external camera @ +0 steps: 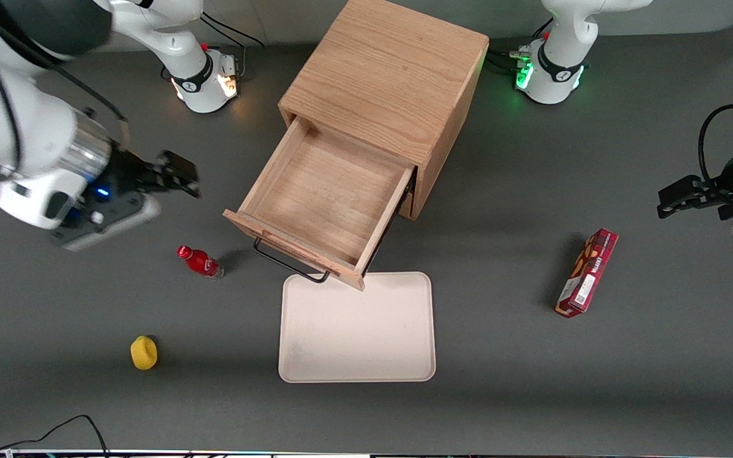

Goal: Open upper drawer

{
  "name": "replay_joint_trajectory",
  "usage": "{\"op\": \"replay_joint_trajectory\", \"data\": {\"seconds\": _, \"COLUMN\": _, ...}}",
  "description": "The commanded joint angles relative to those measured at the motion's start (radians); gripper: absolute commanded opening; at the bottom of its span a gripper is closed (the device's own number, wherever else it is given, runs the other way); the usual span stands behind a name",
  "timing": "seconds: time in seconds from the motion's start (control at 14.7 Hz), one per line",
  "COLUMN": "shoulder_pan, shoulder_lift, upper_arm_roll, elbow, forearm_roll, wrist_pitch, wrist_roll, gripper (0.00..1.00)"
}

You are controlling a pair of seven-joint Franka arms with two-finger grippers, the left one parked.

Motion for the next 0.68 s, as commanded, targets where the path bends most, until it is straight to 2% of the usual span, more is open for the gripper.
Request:
{"op": "replay_joint_trajectory", "data": {"seconds": 0.0, "shoulder_pan": -0.006, "shoulder_lift": -0.234, "upper_arm_roll": -0.117, "elbow": -0.308, "forearm_roll": -0.014, "wrist_pitch": -0.003, "wrist_roll": 0.04, "gripper": 1.0}}
{"op": "replay_joint_trajectory", "data": {"seconds": 0.07, "shoulder_pan": -0.006, "shoulder_lift": -0.298, "upper_arm_roll": -0.133, "elbow": -0.412, "forearm_roll": -0.019, "wrist_pitch": 0.027, "wrist_roll": 0.05, "gripper": 1.0}}
{"op": "replay_joint_trajectory", "data": {"seconds": 0.27, "shoulder_pan": -0.006, "shoulder_lift": -0.53, "upper_arm_roll": -0.162, "elbow": -0.77, "forearm_roll": -0.033, "wrist_pitch": 0.297, "wrist_roll": 0.096, "gripper": 1.0}}
{"op": "replay_joint_trajectory", "data": {"seconds": 0.34, "shoulder_pan": -0.008, "shoulder_lift": -0.547, "upper_arm_roll": -0.164, "elbow": -0.801, "forearm_roll": -0.036, "wrist_pitch": 0.332, "wrist_roll": 0.093, "gripper": 1.0}}
{"op": "replay_joint_trajectory", "data": {"seconds": 0.61, "shoulder_pan": -0.008, "shoulder_lift": -0.5, "upper_arm_roll": -0.176, "elbow": -0.734, "forearm_roll": -0.06, "wrist_pitch": 0.328, "wrist_roll": 0.108, "gripper": 1.0}}
